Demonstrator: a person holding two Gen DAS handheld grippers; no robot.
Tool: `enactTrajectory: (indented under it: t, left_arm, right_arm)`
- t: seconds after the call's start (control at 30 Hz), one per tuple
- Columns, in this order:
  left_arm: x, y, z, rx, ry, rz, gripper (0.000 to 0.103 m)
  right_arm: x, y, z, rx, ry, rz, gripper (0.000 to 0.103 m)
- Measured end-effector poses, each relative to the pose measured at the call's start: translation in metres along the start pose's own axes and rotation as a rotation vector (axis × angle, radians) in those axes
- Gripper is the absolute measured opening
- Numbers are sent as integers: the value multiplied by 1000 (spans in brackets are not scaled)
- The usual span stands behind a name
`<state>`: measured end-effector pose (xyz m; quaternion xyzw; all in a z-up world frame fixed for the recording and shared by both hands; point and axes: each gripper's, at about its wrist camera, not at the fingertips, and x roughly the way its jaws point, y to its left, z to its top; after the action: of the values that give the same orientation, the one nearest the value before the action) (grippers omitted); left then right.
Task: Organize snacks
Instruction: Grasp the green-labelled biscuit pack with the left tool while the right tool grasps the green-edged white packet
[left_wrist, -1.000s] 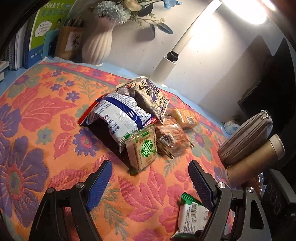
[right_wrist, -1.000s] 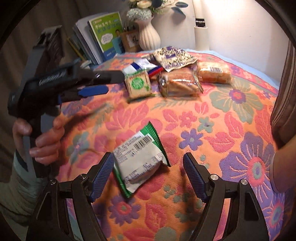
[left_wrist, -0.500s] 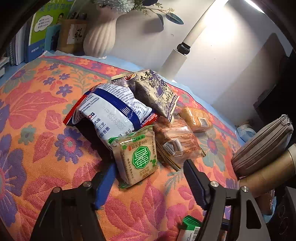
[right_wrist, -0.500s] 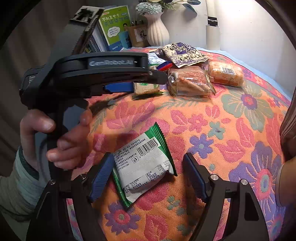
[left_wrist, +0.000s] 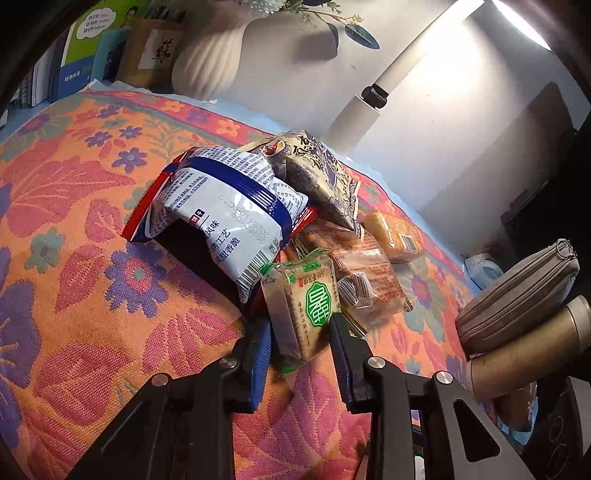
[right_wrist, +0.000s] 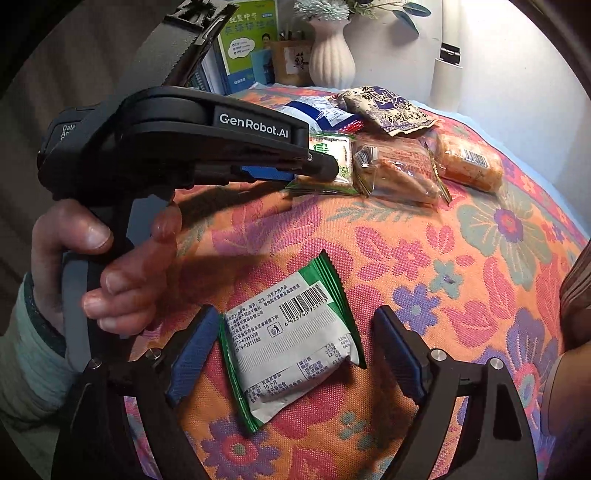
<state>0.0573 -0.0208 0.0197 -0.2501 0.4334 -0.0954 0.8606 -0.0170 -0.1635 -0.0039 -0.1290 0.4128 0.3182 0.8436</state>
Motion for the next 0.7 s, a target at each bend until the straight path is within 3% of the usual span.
enactTrajectory:
  t: [0.03,0.1,0.27,0.7]
  left_arm:
    - [-1,-1,-1,7,5,-1,28]
    - [-4,-2,-4,28,15,0,25]
    - [-18,-4,-16,64,48,-31,20]
    - [-42,-32,-47,180,116,-104,17]
  right_arm:
    - [-1,3,-1,-8,-4,-2,71]
    - [-3,5,-4,-28,-11,-17,63]
    - [-13,1,-13,-24,-26,-55,60]
    - [-53,-26,-43,152,-83,-92,59]
